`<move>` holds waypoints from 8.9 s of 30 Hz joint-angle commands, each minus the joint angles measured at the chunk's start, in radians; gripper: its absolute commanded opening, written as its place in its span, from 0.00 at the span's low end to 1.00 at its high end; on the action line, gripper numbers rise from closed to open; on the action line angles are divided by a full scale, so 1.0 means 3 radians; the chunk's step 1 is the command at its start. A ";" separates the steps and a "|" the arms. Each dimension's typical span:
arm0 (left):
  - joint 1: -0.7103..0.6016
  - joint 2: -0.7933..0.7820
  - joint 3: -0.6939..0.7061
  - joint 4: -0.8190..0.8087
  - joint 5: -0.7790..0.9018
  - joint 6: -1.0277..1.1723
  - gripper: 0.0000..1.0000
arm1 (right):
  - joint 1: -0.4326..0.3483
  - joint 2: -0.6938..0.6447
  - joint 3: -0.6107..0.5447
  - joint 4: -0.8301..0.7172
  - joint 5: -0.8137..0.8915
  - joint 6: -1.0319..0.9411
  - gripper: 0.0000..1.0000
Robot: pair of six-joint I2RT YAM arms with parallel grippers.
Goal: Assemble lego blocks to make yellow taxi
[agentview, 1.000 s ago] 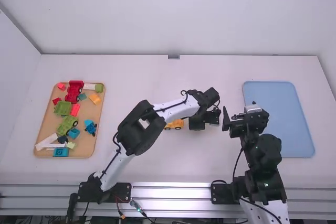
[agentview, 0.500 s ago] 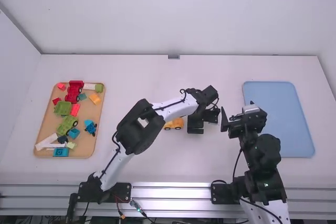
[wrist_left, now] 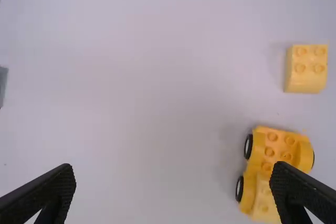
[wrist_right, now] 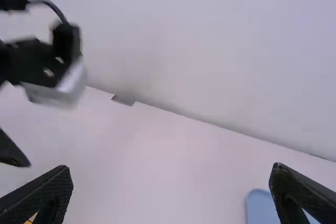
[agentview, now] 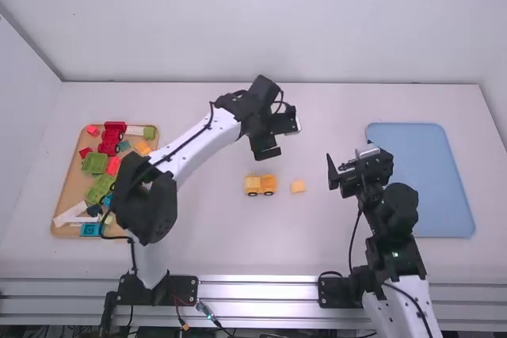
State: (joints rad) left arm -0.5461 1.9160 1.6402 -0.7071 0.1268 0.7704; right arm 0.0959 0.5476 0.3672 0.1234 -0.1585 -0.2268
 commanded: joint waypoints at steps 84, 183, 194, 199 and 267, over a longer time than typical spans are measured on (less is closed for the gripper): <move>0.0767 0.0287 -0.2914 0.3560 0.2514 0.0492 0.87 | 0.0448 0.4963 0.2717 -0.2328 -0.2613 -0.4047 0.21; 0.1144 -0.0665 -0.2154 0.1247 0.2220 0.1239 0.99 | 0.0412 0.4384 0.1946 -0.2124 -0.0056 -0.2720 0.36; 0.1146 -0.0665 -0.2154 0.1401 0.2215 0.1241 0.99 | 0.0426 0.4384 0.1975 -0.1975 -0.0036 -0.0938 0.33; 0.1146 -0.0665 -0.2154 0.1640 0.2176 0.1239 0.99 | 0.0426 0.4384 0.2055 -0.1968 -0.0251 0.0111 0.23; 0.1144 -0.0665 -0.2154 0.1788 0.2054 0.1115 0.99 | -0.0118 0.4308 0.3223 -0.3221 -0.1659 -0.1034 0.99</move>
State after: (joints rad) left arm -0.2005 1.7206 1.0031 -0.1661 0.7273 1.1145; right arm 0.0418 1.8557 1.3243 -0.8322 -0.5743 0.0135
